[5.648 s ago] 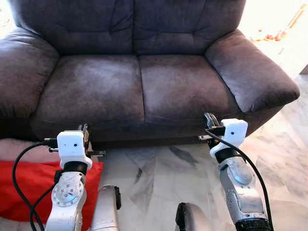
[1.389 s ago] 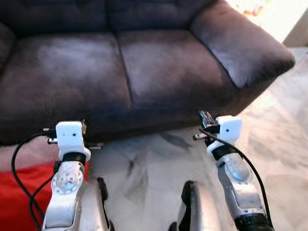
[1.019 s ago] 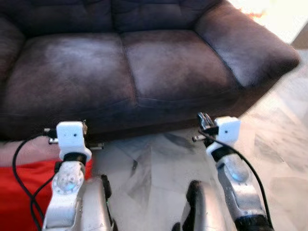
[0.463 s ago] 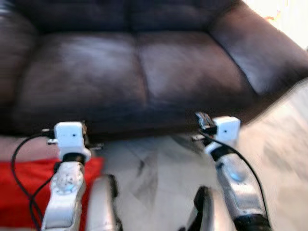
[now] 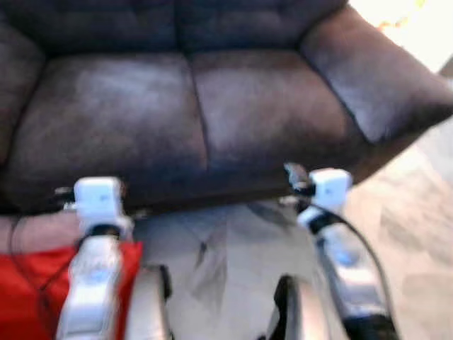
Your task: Move the pillow to the sofa from floor
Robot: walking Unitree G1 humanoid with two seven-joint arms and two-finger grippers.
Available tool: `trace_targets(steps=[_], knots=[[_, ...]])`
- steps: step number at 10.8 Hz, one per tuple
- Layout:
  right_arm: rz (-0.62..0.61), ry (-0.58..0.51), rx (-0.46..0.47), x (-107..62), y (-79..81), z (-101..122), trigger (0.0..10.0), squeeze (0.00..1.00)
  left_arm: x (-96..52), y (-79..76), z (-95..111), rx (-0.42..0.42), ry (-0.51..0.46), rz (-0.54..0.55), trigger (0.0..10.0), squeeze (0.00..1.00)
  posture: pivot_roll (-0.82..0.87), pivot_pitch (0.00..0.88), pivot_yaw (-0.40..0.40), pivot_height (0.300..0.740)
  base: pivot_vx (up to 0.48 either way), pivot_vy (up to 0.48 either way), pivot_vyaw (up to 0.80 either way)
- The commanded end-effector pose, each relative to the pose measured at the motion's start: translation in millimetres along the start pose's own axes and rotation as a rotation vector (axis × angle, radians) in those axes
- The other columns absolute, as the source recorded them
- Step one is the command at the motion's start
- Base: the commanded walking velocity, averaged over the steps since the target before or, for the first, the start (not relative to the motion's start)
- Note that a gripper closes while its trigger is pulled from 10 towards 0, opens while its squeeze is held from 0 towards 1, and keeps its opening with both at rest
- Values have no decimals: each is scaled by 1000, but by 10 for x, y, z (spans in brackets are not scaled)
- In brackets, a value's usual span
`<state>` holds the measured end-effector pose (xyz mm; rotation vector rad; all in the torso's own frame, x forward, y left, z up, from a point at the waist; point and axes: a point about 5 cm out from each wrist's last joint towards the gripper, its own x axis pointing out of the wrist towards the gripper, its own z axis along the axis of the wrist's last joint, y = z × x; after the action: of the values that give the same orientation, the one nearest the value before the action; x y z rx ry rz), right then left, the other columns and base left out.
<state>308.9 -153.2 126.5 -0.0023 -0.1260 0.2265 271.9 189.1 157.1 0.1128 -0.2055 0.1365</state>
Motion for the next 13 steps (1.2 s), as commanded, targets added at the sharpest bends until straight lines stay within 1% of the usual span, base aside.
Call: trace_targets(steps=[1,12,13], knots=[[9,2,9,9,31,-3,10000,0,-18,66,-13,25,6,16,10000,0,146,160,-105,483,255,0,0],[12,7,16,11,41,-15,10000,0,-25,74,-18,27,9,17,10000,0,150,171,-108,483,256,0,0],[12,8,17,12,45,-18,10000,0,-25,87,-56,13,31,22,10000,0,150,172,-108,483,0,0,0]])
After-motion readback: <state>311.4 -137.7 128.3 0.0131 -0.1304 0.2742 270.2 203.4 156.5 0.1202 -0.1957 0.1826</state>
